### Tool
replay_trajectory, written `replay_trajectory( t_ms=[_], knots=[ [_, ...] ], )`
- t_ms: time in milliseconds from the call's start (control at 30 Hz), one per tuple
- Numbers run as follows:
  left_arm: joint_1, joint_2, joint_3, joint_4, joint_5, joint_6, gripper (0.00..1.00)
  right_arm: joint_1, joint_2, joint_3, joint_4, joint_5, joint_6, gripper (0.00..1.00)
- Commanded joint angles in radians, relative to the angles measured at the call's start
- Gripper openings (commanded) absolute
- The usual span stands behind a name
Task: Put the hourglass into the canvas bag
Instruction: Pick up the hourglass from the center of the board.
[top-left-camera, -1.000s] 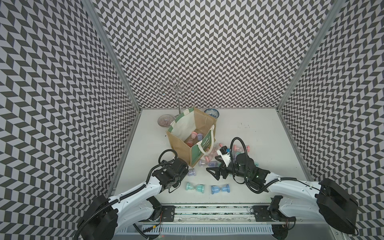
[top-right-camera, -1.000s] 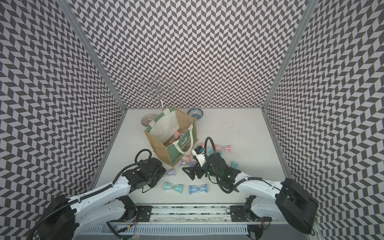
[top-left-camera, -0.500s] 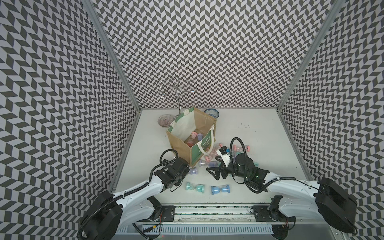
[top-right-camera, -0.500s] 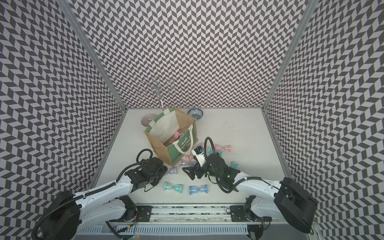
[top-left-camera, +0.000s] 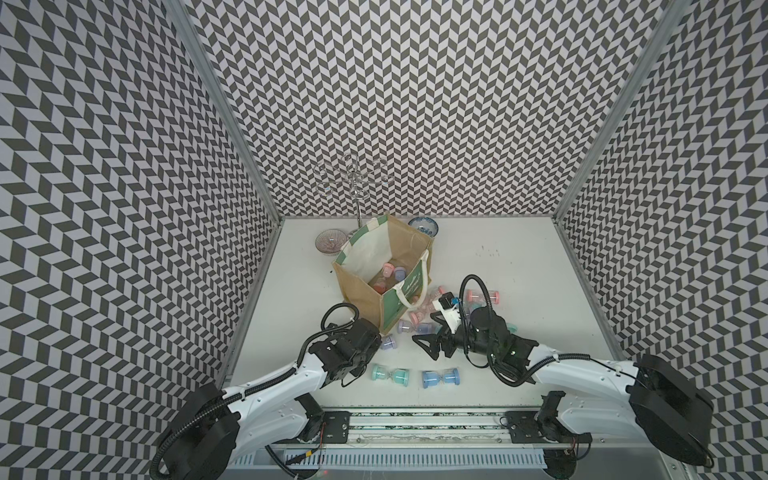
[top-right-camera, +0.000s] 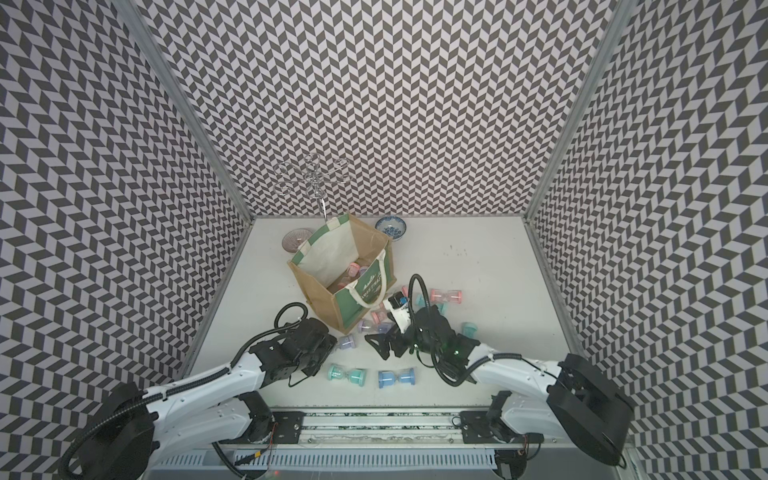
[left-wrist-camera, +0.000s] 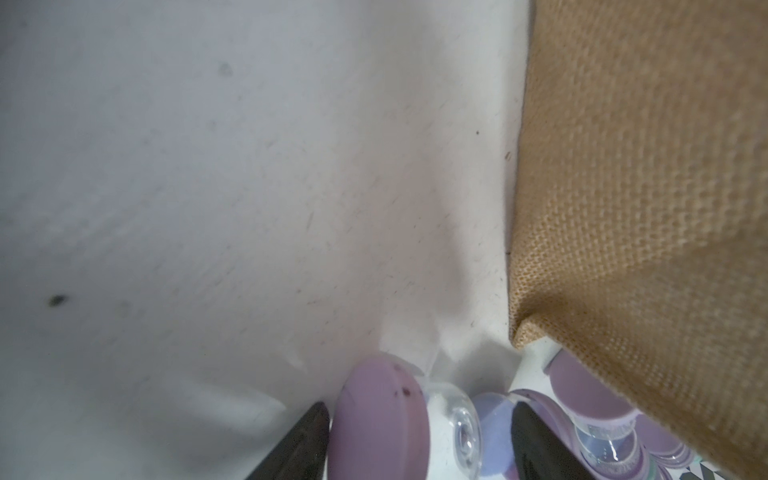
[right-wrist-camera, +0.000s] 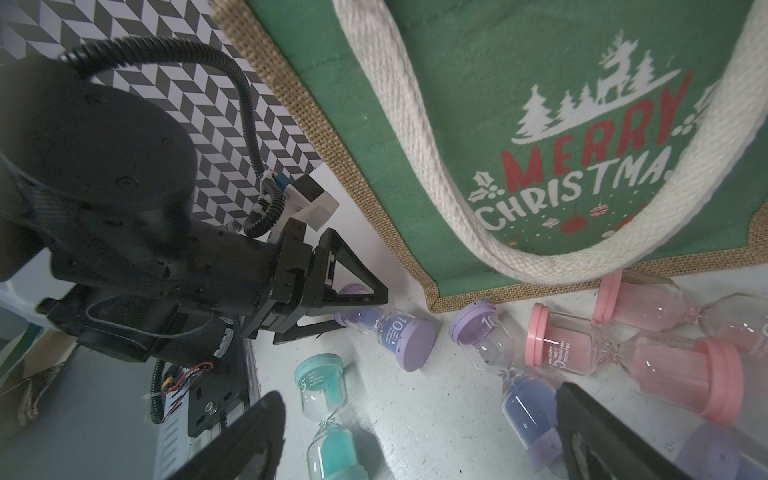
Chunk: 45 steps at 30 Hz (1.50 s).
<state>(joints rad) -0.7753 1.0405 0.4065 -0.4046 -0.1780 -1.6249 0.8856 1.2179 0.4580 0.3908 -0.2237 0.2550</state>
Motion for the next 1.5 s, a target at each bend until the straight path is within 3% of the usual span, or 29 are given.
replay_trajectory(
  t_ms=[0, 167, 567, 900, 1467],
  knots=[
    [-0.013, 0.030, -0.008, -0.069, 0.008, -0.049, 0.71, 0.006, 0.001, -0.002, 0.053, 0.012, 0.004, 0.99],
    [-0.013, 0.076, 0.001, -0.042, -0.003, -0.047, 0.69, 0.006, 0.000, -0.004, 0.052, 0.014, 0.003, 0.99],
    [-0.004, 0.067, -0.005, -0.022, -0.029, -0.041, 0.55, 0.005, -0.003, -0.006, 0.051, 0.029, 0.006, 0.99],
    [-0.001, -0.014, 0.005, -0.056, -0.074, -0.035, 0.53, 0.004, -0.019, 0.005, 0.035, 0.040, 0.013, 0.99],
    [0.008, -0.137, 0.096, -0.193, -0.210, 0.119, 0.50, 0.004, -0.119, 0.067, -0.062, 0.063, 0.070, 0.99]
  ],
)
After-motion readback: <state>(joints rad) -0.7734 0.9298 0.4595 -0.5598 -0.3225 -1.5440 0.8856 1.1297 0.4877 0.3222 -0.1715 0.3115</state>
